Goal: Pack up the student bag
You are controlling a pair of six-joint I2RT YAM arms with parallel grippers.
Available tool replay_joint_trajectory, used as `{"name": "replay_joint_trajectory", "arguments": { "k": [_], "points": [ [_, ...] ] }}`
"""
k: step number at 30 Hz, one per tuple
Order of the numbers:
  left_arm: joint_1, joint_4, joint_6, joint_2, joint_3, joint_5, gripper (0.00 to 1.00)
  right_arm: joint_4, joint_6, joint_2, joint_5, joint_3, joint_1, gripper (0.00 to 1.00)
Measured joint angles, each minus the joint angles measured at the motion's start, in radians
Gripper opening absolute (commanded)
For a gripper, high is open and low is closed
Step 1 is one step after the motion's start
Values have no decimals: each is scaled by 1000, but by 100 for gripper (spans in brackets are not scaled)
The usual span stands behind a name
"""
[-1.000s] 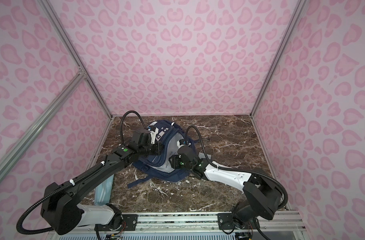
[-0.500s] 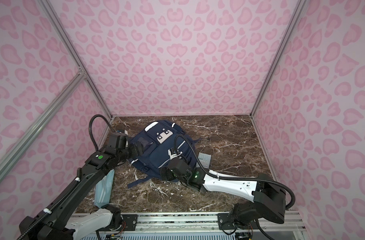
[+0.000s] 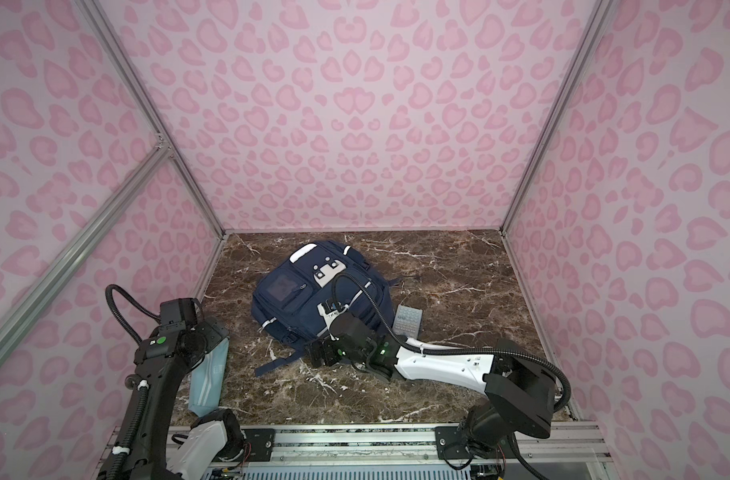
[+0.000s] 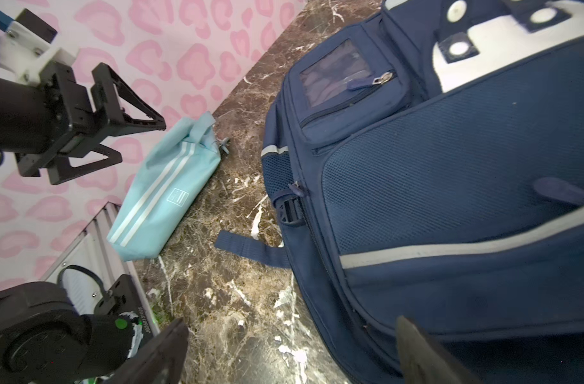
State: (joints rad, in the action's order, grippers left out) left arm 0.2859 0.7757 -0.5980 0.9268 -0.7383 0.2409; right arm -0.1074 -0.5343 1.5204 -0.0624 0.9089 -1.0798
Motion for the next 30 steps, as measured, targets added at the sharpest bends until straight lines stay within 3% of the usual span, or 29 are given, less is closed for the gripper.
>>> {"name": "replay_joint_trajectory", "arguments": {
  "k": [6,10,12,13,14,19,24,27,30],
  "points": [
    [28,-42,-37,113,60,-25,96,-134,-32,-4,-134,-90,102,99],
    [31,-78,-83,172,97,-31,31,-195,-50,-23,-197,-133,166,99],
    [31,-106,-105,137,129,-24,22,-215,-51,-24,-220,-142,189,98],
    [32,-126,-113,105,154,-25,5,-225,-57,-21,-237,-144,199,97],
    [32,-135,-119,75,175,-26,2,-240,-58,-14,-253,-144,206,97],
    [28,-139,-131,49,158,-69,2,-281,-77,27,-314,-138,208,95],
    [-33,-117,-88,-102,17,-182,2,-281,-81,34,-338,-94,198,98],
    [-47,-158,-71,-198,-38,-355,2,-225,-67,21,-341,-38,196,99],
    [-107,-233,-102,-208,-45,-522,2,-185,-50,-13,-354,8,192,99]
  ]
}}
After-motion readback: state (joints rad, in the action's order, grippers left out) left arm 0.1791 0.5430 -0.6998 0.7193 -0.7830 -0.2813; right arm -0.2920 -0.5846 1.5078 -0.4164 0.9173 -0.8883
